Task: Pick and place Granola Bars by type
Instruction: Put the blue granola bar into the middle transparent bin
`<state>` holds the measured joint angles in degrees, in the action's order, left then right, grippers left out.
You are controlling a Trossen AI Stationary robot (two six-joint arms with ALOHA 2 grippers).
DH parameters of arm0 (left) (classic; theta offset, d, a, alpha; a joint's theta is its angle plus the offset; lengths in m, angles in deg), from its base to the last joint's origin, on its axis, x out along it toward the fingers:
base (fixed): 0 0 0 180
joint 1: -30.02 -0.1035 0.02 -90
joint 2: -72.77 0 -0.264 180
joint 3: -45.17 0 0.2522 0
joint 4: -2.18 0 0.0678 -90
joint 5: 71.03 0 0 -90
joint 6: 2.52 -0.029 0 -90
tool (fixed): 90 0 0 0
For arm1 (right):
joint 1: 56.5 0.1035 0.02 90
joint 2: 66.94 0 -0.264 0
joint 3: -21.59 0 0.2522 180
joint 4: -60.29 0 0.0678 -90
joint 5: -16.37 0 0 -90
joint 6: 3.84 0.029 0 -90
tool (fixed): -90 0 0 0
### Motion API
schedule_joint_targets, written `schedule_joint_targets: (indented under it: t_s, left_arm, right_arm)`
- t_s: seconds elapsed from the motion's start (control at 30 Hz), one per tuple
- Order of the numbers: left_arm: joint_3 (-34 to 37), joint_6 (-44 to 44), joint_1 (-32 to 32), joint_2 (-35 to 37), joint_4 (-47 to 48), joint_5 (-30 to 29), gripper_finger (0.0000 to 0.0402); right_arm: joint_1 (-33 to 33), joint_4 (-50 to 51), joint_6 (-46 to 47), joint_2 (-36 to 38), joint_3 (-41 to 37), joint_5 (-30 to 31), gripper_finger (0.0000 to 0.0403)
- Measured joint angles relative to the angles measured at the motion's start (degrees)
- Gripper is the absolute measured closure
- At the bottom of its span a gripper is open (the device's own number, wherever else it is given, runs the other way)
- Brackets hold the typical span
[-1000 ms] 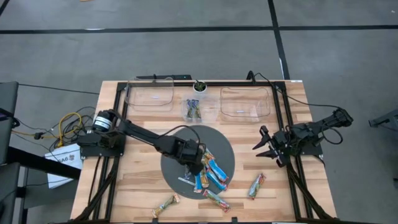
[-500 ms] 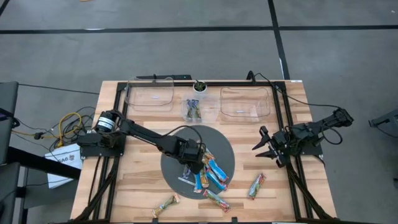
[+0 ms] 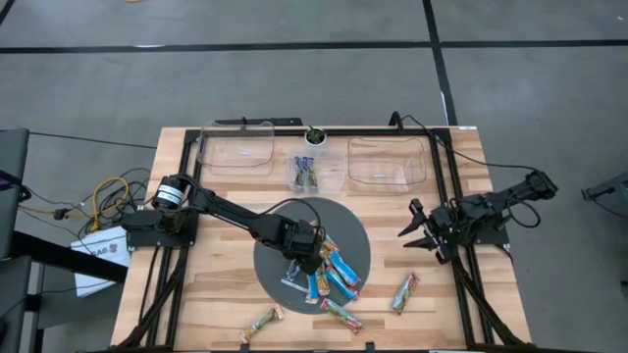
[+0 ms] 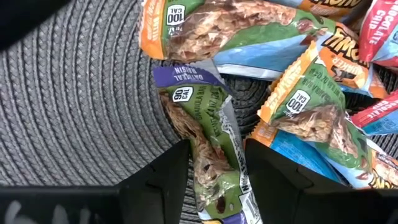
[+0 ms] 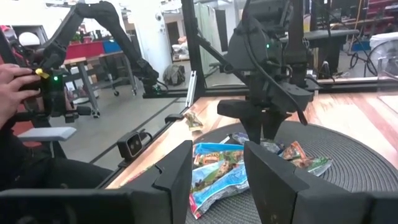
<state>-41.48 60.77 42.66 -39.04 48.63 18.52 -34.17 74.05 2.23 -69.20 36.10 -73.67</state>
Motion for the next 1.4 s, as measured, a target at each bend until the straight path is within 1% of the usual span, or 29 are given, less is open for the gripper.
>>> schedule_joint_targets:
  t_s: [0.13, 0.2, 0.27, 0.5, 0.63, 0.73, 0.83, 1.1, 1.4]
  left_arm:
    - [0.0, -0.64, 0.0, 0.0, 0.13, 0.0, 0.0252]
    - [0.0, -0.67, 0.0, 0.0, 0.39, 0.01, 0.026]
    - [0.0, -0.95, 0.0, 0.0, 0.57, 0.02, 0.0276]
    - [-0.02, -1.61, 0.0, 0.02, 0.5, 0.04, 0.0352]
    - [-0.02, -3.12, 0.16, 0.02, -0.43, 0.02, 0.0378]
    - [-0.02, -4.71, 0.41, 0.02, -1.96, 0.03, 0.0382]
    - [-0.02, -6.59, 0.74, 0.02, -4.48, 0.04, 0.0377]
    - [-0.02, -12.1, 0.9, 1.32, -13.89, -0.52, 0.0375]
    - [0.02, -21.23, 0.89, 2.05, -30.05, -1.42, 0.0377]
  right_arm:
    - [-0.01, -0.01, 0.02, 0.02, 0.0, 0.0, 0.0266]
    - [-0.01, -0.01, 0.0, 0.02, 0.0, 0.02, 0.0266]
    - [-0.01, 0.01, 0.0, 0.02, 0.01, 0.0, 0.0264]
    - [-0.01, 0.01, 0.0, 0.02, 0.02, 0.02, 0.0266]
    - [0.01, 0.01, 0.02, 0.02, 0.02, 0.02, 0.0264]
    - [0.01, 0.01, 0.01, 0.02, 0.02, 0.02, 0.0264]
    - [0.01, 0.01, 0.01, 0.02, 0.02, 0.02, 0.0266]
    - [0.01, 0.01, 0.0, 0.02, 0.02, 0.04, 0.0264]
    - [0.01, 0.07, 0.0, 0.02, 0.02, 0.04, 0.0264]
